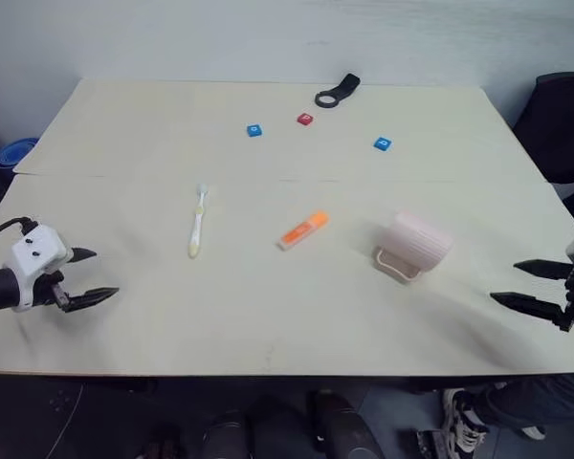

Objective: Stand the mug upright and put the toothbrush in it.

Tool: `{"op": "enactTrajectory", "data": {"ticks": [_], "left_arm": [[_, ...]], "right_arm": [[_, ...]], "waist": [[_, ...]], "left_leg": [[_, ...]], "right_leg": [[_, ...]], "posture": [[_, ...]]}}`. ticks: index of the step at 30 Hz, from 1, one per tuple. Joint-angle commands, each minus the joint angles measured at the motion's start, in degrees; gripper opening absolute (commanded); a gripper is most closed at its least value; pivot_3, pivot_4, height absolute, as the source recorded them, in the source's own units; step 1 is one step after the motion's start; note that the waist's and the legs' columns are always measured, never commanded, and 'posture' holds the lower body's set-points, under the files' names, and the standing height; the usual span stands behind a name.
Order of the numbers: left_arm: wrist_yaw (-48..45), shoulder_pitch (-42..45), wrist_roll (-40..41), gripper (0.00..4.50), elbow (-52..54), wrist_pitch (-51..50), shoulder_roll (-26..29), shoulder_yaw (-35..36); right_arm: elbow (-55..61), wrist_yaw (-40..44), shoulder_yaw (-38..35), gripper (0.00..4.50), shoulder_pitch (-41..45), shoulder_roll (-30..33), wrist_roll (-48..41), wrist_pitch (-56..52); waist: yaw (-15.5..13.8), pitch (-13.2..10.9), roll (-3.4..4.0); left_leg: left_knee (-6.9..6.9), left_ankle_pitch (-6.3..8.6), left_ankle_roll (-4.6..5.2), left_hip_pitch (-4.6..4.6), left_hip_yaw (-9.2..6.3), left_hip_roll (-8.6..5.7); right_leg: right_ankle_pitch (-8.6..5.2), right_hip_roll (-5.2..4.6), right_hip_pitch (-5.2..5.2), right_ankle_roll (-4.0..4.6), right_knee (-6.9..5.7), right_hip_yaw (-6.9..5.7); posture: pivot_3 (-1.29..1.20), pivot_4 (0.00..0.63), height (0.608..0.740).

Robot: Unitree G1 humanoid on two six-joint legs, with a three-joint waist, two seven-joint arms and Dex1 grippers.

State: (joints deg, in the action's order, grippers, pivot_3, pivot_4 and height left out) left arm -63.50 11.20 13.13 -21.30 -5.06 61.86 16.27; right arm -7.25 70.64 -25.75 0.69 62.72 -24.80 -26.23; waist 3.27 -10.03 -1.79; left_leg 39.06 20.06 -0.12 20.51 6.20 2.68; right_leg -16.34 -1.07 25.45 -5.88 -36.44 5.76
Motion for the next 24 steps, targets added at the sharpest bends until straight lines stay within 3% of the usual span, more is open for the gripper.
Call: {"op": "enactTrajectory", "data": {"ticks": [1, 18, 24], "left_arm": [[-0.1, 1.3, 0.5, 4.49, 0.1, 0.6, 0.9, 1.2], [3.5, 3.8, 2.8, 4.49, 6.3, -4.8, -3.7, -0.1], [2.2, 10.6, 8.1, 4.49, 15.8, -15.3, -8.4, -4.5]], "right_arm": [[0.4, 0.2, -2.6, 4.50, 1.3, 1.0, -1.3, 0.4], [2.9, -5.1, -2.4, 4.50, 2.6, -1.6, -1.8, -2.1], [18.5, -7.6, -8.1, 4.50, -4.0, -3.9, -8.8, -11.7]], "waist": [[0.0, 0.0, 0.00], [-0.1, 0.0, 0.00], [-0.7, 0.0, -0.02]], "left_leg": [[0.00, 0.00, 0.00, -0.01, 0.00, 0.00], [0.00, 0.02, -0.02, -0.07, 0.04, 0.05], [0.05, 0.01, -0.05, 0.01, -0.07, 0.06]], "right_leg": [[0.00, 0.03, 0.00, 0.00, 0.00, 0.01], [0.01, 0.15, 0.00, -0.01, -0.04, 0.14], [0.02, 0.25, 0.01, -0.04, -0.10, 0.14]], "posture": [[0.00, 0.150, 0.740], [0.00, 0.150, 0.740], [0.00, 0.150, 0.740]]}}
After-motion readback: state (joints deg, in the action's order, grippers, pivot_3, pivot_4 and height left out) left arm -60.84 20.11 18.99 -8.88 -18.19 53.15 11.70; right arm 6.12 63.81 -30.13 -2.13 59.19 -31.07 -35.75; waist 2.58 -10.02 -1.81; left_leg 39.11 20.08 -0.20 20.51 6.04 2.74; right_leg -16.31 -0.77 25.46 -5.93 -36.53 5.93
